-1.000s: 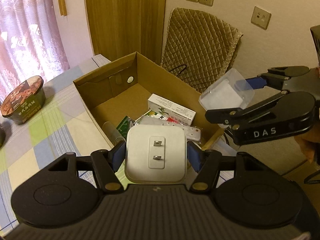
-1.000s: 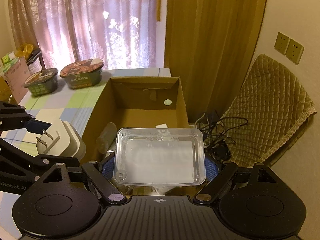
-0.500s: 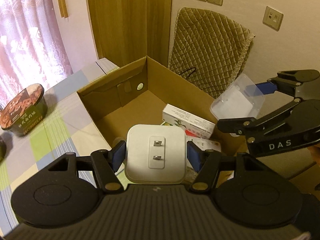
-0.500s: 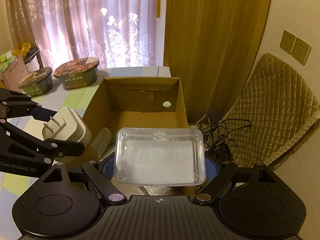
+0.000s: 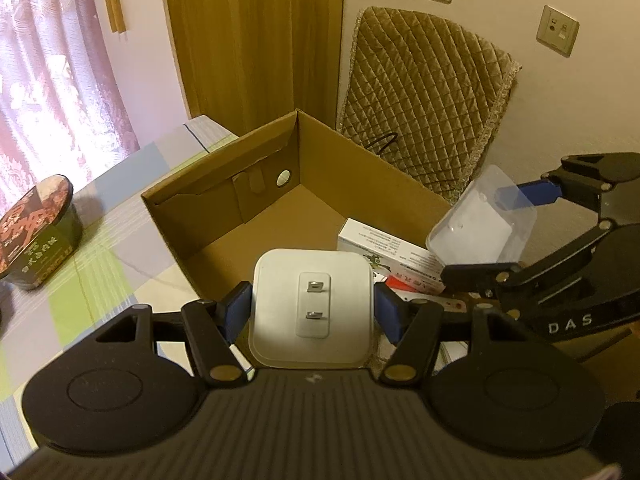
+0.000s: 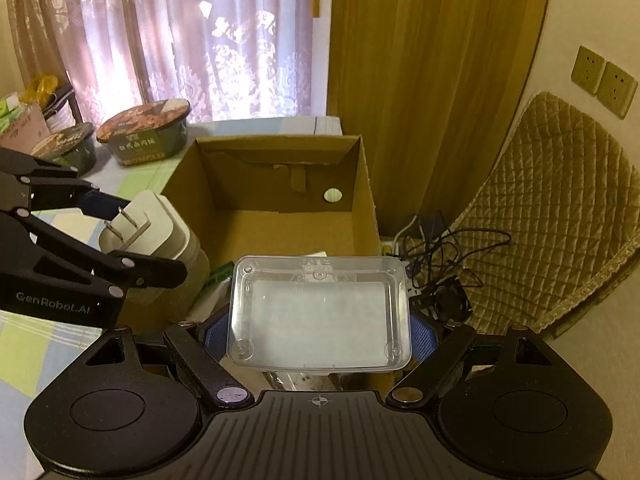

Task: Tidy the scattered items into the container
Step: 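Open the left tool to drop the white plug adapter into the box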

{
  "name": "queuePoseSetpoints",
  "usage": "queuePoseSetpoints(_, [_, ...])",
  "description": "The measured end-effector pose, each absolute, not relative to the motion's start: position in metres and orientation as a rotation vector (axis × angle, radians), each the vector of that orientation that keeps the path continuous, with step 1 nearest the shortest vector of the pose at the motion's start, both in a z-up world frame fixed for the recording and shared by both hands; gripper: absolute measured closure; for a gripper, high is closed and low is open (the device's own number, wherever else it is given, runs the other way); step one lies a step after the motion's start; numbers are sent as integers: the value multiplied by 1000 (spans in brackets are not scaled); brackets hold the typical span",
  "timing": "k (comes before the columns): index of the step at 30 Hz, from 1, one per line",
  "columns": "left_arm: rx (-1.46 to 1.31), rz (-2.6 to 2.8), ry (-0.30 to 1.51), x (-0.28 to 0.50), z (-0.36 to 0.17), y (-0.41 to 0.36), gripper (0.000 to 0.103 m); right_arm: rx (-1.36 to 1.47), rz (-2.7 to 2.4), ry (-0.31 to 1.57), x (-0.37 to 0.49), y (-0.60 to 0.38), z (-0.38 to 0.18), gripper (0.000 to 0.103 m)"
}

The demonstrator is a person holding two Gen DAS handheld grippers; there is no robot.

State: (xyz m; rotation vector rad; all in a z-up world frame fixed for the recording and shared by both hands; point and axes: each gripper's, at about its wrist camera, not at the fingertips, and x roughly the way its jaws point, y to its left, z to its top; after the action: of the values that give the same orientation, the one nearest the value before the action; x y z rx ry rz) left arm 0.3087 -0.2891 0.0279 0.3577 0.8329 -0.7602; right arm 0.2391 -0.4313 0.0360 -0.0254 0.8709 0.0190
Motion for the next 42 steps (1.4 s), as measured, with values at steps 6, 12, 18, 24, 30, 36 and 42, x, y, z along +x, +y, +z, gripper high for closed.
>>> queuePoseSetpoints(6, [355,-759,839,317,14,-296,43,-19,17,888,245,-436,25,16])
queuePoseSetpoints(12, [352,-757,854,322,2,-300,43,-20,23,899,249,-435,18,16])
queuePoseSetpoints(18, [348,-756,856,328,-2,-301,43,-24,25,905,254,-434,15,16])
queuePoseSetpoints(24, [360,-761,848,334,-2,-304,43,-26,27,905,258,-434,16,16])
queuePoseSetpoints(30, [368,-757,834,341,-1,-307,42,-30,27,904,259,-434,16,16])
queuePoseSetpoints(36, [399,-722,799,342,0,-306,25,-33,30,903,259,-434,16,16])
queuePoseSetpoints(42, [396,-713,796,341,5,-298,25,-33,30,903,259,-432,16,16])
